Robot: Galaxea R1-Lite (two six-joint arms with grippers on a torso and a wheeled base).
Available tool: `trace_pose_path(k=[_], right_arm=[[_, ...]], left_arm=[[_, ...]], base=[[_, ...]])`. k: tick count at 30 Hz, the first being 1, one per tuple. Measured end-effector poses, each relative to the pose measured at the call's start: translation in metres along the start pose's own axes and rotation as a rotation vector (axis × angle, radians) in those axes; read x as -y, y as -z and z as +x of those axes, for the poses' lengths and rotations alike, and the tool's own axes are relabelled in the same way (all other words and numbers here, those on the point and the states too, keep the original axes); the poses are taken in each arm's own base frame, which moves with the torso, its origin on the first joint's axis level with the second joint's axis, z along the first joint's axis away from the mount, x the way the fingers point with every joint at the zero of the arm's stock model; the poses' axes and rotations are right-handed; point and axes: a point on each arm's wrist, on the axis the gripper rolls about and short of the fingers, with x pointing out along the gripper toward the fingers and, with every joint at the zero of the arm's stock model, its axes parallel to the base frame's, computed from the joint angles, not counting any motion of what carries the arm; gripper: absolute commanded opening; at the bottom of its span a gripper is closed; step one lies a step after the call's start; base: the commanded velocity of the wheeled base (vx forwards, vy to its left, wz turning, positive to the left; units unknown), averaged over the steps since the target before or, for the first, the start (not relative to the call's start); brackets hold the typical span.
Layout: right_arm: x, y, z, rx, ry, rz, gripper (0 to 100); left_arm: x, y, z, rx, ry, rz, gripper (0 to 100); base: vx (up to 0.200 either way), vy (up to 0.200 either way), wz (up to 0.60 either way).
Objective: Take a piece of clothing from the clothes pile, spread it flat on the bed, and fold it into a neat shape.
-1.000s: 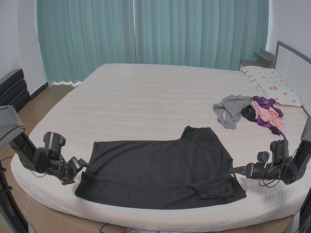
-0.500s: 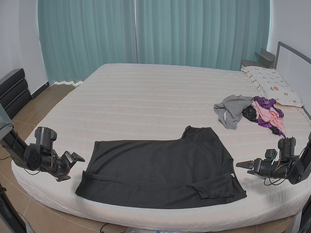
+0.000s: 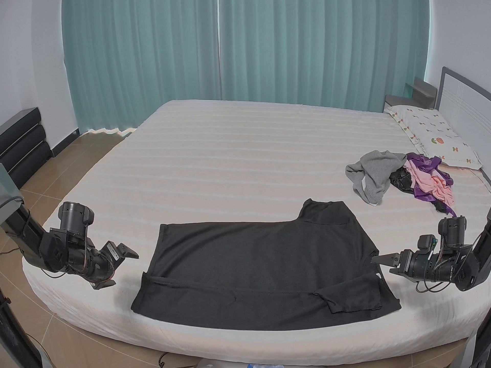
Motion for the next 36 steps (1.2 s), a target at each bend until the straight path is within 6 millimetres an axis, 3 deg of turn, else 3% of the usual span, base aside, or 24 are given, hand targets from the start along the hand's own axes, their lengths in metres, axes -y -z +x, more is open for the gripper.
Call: trace_pose_path(k=[6, 15, 23, 36], right_arm=[[-0.002, 0.001, 0.001, -0.004, -0.005, -0.006, 100], [-0.004, 0.002, 0.003, -0.011, -0.009, -0.012, 100], [-0.003, 0.003, 0.004, -0.016, -0.006, -0.011, 100], [0.001, 0.005, 0.006, -0.028, 0.007, -0.009, 100]], left_arm=[[0.013, 0.008, 0.003, -0.011, 0.024, 0.001, 100], [0.043, -0.013, 0.024, 0.026, 0.097, 0.012, 100], [0.067, -0.045, 0.061, 0.011, 0.234, 0.122, 100], [0.080, -0.080, 0.136, 0.128, 0.305, 0.294, 100]], base=[[0.000, 0.000, 0.00], [0.000, 0.000, 0.00], [0.000, 0.000, 0.00], [0.000, 0.000, 0.00]])
